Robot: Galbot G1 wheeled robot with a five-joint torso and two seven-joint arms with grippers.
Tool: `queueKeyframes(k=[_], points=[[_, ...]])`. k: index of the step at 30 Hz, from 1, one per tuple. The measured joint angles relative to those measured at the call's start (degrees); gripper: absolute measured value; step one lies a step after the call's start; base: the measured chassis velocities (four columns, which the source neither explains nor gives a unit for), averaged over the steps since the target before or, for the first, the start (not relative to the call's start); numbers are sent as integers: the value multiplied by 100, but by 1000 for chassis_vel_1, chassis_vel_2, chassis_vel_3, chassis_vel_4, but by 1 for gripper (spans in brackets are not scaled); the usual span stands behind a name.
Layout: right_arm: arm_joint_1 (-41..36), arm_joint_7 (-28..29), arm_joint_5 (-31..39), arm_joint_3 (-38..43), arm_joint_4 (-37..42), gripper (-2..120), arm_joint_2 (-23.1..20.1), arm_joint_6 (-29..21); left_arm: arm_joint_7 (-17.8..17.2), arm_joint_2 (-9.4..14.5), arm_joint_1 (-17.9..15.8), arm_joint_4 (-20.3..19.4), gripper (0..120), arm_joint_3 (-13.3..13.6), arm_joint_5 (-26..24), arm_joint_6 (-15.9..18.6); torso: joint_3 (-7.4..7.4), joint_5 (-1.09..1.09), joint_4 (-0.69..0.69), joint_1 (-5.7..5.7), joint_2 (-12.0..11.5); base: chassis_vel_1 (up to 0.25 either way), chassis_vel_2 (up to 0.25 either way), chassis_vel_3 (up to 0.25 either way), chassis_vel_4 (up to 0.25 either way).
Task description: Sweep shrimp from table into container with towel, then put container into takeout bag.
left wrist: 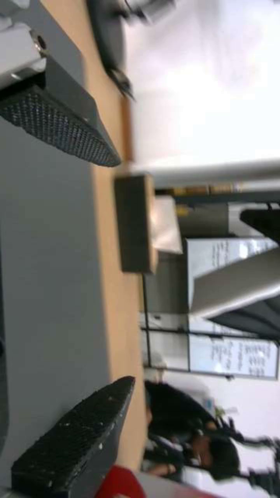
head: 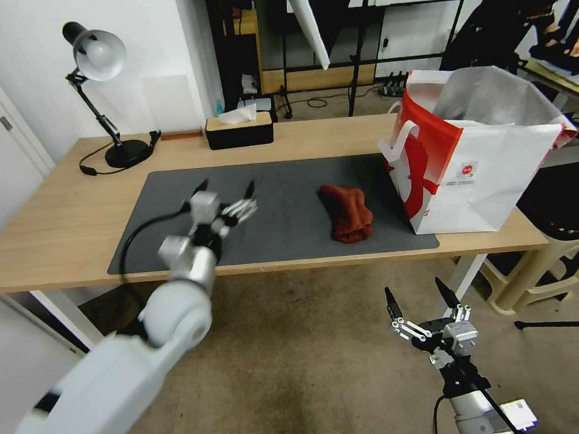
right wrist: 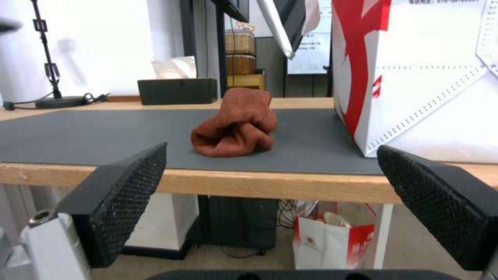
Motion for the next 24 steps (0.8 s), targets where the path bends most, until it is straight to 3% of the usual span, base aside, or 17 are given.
queueKeyframes(k=[2, 4, 6, 7, 10, 11, 14, 24], points=[[15, 51, 6, -5, 51, 100, -37, -41, 52, -31, 720, -56, 100, -372, 261, -311, 0, 2, 2, 0, 0, 0, 0, 0, 0], [18, 65, 8, -5, 59, 100, -40, -49, 52, -41, 791, -57, 100, -407, 300, -349, 0, 2, 2, 0, 0, 0, 0, 0, 0], [43, 171, 29, -7, 109, 100, -46, -91, 60, -212, 1370, -62, 100, -729, 779, -696, 0, 1, -1, 0, 0, 0, 0, 0, 0], [43, 171, 29, -7, 109, 100, -46, -91, 60, -212, 1370, -62, 100, -729, 779, -696, 0, 1, -1, 0, 0, 0, 0, 0, 0], [115, 314, 59, -9, 138, 100, -53, -122, 58, -447, 1919, -116, 100, -1032, 1154, -926, 0, 3, 0, 0, 0, 0, 0, 0, 0], [115, 314, 59, -9, 138, 100, -53, -122, 58, -447, 1919, -116, 100, -1032, 1154, -926, 0, 3, 0, 0, 0, 0, 0, 0, 0], [161, 426, 82, -7, 166, 100, -66, -195, 71, -703, 2416, -203, 100, -1229, 1476, -1081, 0, 2, 0, 0, 0, 0, 0, 0, 0], [179, 492, 190, -25, 180, 100, -81, -292, 82, -984, 2943, -244, 100, -1308, 1882, -1135, 0, 3, 0, 0, 0, 0, 0, 0, 0]])
